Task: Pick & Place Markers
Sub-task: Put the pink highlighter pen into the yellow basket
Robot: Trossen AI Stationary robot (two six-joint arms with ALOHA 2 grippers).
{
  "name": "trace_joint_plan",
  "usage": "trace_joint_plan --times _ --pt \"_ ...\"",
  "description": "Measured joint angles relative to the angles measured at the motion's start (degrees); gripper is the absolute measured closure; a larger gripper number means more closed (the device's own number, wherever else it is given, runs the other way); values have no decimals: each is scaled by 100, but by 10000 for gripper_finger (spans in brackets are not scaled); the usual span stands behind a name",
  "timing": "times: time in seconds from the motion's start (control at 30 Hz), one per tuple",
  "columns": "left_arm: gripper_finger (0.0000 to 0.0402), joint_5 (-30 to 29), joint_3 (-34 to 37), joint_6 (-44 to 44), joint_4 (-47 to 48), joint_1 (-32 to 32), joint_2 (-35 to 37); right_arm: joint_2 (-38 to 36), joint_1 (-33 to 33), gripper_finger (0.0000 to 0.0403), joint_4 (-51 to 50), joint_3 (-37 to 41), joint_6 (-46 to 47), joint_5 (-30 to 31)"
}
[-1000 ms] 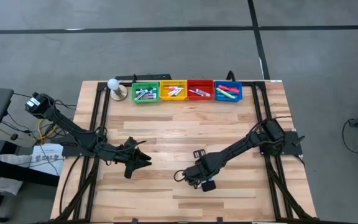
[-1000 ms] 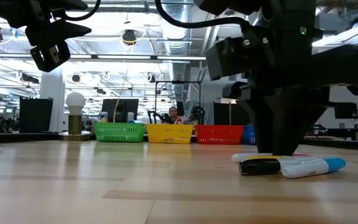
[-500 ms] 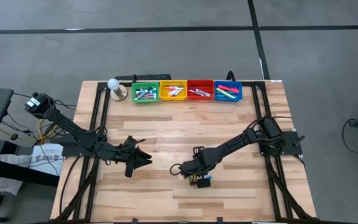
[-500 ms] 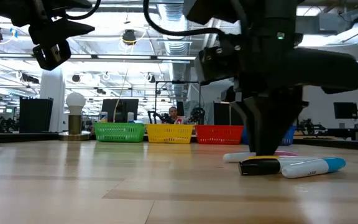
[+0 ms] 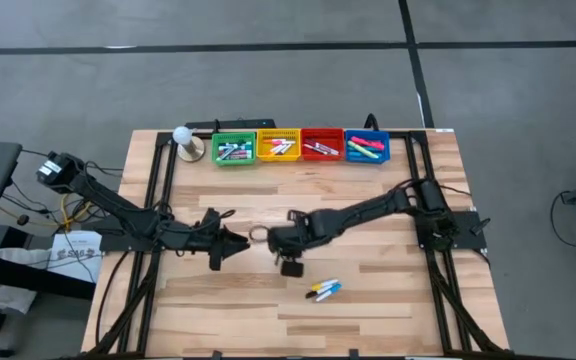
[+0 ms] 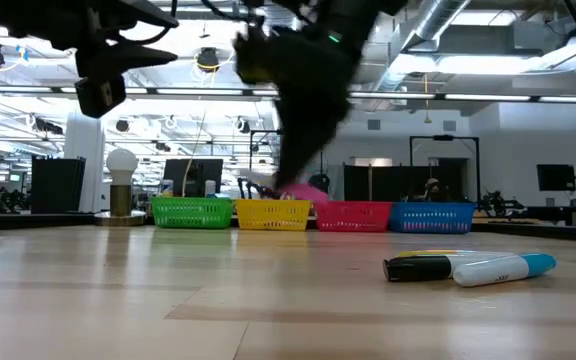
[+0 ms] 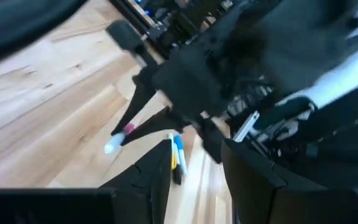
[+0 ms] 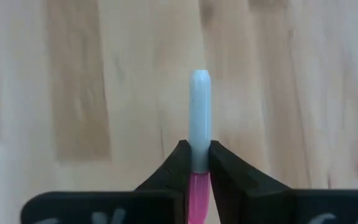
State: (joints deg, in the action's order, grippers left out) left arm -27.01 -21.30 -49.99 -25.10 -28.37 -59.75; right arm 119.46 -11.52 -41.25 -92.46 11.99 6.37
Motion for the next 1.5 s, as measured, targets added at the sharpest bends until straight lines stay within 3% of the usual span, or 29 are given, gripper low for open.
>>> trace_joint_plan --times 0.23,0.37,0.53,0.67,0.83,1.0,1.27,1.5 --pt "262 -592 0 -899 -2 438 0 -15 384 378 254 -733 -41 -1133" --pt "262 -645 0 -943 -2 716 1 -17 572 379 277 -1067 -39 -1501" --pt "262 -645 0 -583 -24 934 17 -26 770 365 189 -1345 -95 -1545" --pt "262 -644 0 29 -67 1184 87 -31 977 376 -131 -1475 -547 -1562" --pt "262 -644 0 753 -122 1725 299 -31 1401 380 -529 -1485 -1077 -1545" --pt "262 -640 0 753 -250 2384 348 -31 1943 362 -752 -1485 -1432 -1549" --pt "262 789 -150 883 -305 3661 251 -31 2908 381 -382 -1485 -2252 -1551" --pt "262 2002 -345 1513 -315 4896 -326 -27 3717 360 242 -1485 -2448 -1550"
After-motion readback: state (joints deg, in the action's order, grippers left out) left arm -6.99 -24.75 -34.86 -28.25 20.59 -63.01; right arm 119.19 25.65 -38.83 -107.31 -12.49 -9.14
